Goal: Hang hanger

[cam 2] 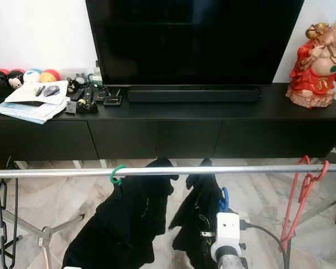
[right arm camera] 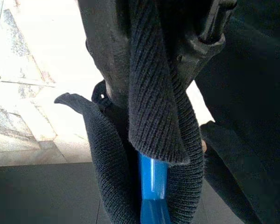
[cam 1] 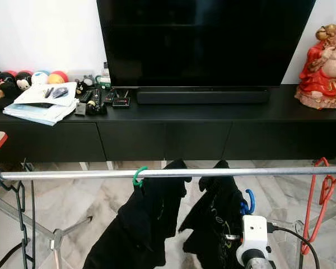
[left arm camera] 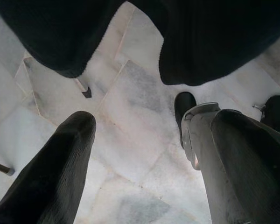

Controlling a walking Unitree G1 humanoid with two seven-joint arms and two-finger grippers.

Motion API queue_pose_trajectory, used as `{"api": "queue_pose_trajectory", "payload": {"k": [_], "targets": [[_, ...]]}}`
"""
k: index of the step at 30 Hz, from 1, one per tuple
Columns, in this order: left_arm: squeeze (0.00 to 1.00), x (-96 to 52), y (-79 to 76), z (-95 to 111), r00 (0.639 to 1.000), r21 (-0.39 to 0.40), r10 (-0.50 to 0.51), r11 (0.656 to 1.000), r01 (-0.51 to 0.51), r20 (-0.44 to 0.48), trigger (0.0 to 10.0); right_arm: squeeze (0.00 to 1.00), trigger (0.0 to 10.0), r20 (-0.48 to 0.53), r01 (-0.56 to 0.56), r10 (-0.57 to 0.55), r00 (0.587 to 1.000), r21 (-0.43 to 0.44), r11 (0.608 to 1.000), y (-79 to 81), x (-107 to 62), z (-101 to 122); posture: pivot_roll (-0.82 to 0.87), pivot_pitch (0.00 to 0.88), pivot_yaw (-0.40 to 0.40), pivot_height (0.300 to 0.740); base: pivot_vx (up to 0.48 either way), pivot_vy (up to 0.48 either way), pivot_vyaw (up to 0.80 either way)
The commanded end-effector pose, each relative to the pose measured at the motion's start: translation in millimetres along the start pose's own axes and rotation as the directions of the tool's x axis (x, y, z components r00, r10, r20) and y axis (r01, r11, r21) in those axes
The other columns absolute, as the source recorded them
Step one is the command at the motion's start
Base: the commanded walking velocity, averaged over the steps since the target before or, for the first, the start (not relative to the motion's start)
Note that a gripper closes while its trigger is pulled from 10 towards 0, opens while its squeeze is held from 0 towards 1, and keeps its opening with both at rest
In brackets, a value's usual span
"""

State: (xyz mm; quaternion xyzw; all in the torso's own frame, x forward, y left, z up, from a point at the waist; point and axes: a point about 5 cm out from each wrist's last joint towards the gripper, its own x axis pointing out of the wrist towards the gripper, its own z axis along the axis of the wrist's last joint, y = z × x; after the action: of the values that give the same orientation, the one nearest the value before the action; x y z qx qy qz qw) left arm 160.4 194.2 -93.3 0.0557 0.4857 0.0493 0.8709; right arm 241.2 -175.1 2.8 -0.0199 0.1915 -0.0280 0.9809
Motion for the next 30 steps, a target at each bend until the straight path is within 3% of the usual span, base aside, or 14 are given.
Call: {"api": "queue_pose_trajectory", "payload": {"k": [1, 11, 18, 30], "targets": [[0.00, -0.8, 0.6, -6, 1.000, 0.007, 0.012, 1.000, -0.012, -0.028, 10.0, 0.00, 10.0, 0.057, -0.006, 0.006, 0.998, -0.003, 1.000, 1.5, 2.2, 13, 0.08, 0.000, 0.000, 0.740, 0.000, 0.000, 0.00], [0.00, -1.2, 2.6, -6, 1.000, 0.013, -0.006, 1.000, 0.006, -0.003, 10.0, 0.00, 10.0, 0.052, -0.018, 0.018, 0.999, 0.004, 1.000, 9.0, 2.5, 12, 0.08, 0.000, 0.020, 0.740, 0.000, 0.000, 0.00], [0.00, -1.1, 4.4, -2, 0.999, 0.113, -0.031, 0.993, 0.028, 0.030, 10.0, 0.00, 10.0, 0.046, -0.014, 0.014, 0.999, 0.012, 1.000, 10.6, 0.8, 8, 0.08, 0.000, 0.041, 0.740, 0.000, 0.000, 0.00], [0.00, -1.6, 5.7, 4, 0.995, 0.166, -0.036, 0.986, 0.020, 0.091, 10.0, 0.00, 10.0, 0.046, -0.017, 0.016, 0.999, 0.015, 1.000, 13.9, 0.0, 6, 0.08, 0.000, 0.049, 0.740, 0.000, 0.000, 0.00]]}}
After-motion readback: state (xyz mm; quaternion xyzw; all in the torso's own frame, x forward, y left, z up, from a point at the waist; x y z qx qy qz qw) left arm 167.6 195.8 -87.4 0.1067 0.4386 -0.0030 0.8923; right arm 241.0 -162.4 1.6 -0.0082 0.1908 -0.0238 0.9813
